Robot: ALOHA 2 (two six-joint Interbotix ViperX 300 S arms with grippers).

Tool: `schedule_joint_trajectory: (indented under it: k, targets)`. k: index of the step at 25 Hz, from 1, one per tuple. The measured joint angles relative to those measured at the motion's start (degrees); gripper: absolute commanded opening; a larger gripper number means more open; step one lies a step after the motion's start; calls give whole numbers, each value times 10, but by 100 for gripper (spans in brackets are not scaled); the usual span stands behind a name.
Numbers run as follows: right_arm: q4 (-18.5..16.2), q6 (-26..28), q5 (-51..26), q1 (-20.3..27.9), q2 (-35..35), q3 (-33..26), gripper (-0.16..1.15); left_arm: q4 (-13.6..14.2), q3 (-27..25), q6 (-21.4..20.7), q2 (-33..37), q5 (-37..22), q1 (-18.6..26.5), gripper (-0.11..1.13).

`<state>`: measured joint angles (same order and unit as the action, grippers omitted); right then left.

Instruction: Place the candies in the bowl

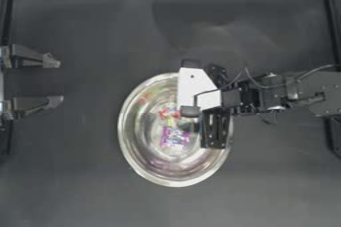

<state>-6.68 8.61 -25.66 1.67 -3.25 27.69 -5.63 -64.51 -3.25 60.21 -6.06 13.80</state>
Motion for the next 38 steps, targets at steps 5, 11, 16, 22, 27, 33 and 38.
schedule_joint_trajectory:
  k: [5,11,16,22,27,33,38]
  targets:
    - [0,1,4,1,-1,0,99,0,0,0,1,0,0,100]
    - [-3,2,27,9,-39,17,99,0,0,1,1,0,0,100]
    - [-3,2,91,22,-100,62,99,0,0,0,1,0,0,100]
    - [-3,3,130,33,-167,107,99,0,0,0,1,0,0,100]
    - [-4,1,152,43,-218,139,99,0,0,0,1,0,0,100]
    - [-11,1,180,51,-277,179,99,1,3,0,0,0,0,100]
    - [-16,1,192,61,-328,220,99,0,7,0,0,0,0,100]
